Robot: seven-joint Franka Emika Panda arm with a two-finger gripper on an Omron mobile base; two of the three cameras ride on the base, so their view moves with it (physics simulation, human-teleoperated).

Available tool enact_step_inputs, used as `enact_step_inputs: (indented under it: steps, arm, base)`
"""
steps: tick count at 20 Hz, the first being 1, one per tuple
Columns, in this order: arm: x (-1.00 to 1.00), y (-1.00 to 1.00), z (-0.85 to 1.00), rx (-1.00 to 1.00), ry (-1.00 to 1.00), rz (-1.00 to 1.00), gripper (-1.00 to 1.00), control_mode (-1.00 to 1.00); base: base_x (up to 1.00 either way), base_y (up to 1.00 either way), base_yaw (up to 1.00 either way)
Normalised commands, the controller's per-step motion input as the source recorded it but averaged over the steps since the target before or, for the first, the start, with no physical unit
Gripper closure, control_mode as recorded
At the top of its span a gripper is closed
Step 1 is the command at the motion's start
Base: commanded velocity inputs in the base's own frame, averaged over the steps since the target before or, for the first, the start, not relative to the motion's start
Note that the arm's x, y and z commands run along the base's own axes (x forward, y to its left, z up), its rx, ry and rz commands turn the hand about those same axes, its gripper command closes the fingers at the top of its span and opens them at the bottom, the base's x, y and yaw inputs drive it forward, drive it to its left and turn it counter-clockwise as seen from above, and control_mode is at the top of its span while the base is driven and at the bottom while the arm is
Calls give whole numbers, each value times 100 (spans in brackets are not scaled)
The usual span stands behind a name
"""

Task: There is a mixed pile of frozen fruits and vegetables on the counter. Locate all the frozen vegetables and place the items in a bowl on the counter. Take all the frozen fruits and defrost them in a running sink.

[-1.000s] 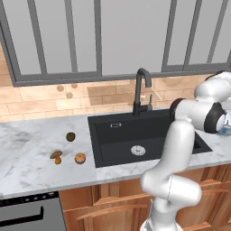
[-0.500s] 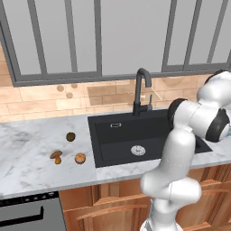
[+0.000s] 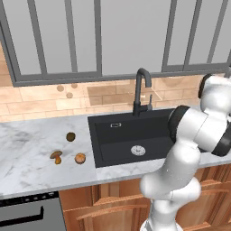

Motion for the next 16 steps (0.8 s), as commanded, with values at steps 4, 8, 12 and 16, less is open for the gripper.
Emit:
enact_step_inputs:
  steps: [4,8,12,16]
  arm:
    - [-1,51,-3,-4,1,-1,-100,-100]
    - [-2,40,-5,-1,6,-3,-100,-100]
    - [-1,46,-6,0,6,0,-100,-100]
    - [-8,40,0,0,4,1,-100,-100]
  base:
    - [0,0,0]
    - [0,0,0]
    - [0,0,0]
    - [0,0,0]
